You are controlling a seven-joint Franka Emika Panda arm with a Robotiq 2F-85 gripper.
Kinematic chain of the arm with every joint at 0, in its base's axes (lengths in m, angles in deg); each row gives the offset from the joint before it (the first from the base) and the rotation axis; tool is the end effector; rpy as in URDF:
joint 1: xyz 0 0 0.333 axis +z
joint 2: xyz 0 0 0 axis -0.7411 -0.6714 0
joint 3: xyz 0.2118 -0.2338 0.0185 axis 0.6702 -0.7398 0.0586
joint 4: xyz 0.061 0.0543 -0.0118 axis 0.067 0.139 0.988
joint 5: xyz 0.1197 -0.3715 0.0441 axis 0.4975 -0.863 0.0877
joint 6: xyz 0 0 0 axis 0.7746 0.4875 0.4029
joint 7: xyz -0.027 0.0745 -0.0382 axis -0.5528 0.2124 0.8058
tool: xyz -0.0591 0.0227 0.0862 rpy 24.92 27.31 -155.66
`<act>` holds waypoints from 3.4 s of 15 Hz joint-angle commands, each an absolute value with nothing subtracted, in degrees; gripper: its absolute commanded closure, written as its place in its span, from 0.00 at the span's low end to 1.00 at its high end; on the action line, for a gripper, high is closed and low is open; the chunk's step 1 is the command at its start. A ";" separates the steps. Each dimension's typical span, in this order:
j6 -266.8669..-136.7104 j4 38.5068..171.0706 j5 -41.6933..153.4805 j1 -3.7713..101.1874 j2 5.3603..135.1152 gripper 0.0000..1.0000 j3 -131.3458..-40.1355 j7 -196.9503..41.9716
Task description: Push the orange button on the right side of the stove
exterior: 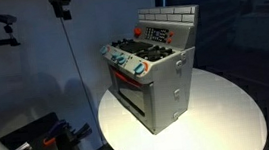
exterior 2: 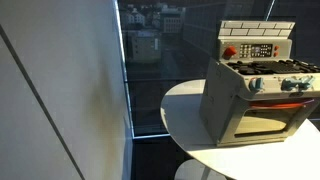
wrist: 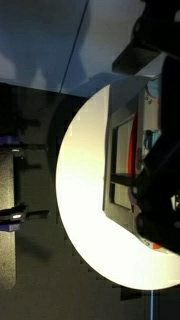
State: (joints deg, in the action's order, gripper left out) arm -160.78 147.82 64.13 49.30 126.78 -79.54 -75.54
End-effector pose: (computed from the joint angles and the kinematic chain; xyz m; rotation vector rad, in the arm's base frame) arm 0.3328 0.0337 0.5643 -3.0751 0.1019 0.0574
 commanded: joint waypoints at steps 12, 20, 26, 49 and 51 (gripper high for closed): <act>-161.97 142.83 62.77 46.75 123.65 0.00 -79.80 -74.87; -168.48 136.51 60.76 44.25 116.31 0.00 -81.52 -76.14; -175.00 133.27 56.44 43.90 109.22 0.00 -82.60 -76.51; -182.53 128.42 54.71 41.79 98.24 0.00 -86.11 -75.67; -182.53 128.41 54.71 41.79 98.24 0.00 -86.11 -75.67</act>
State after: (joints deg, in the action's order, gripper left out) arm -182.69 128.57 54.72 41.66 98.28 -85.97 -75.64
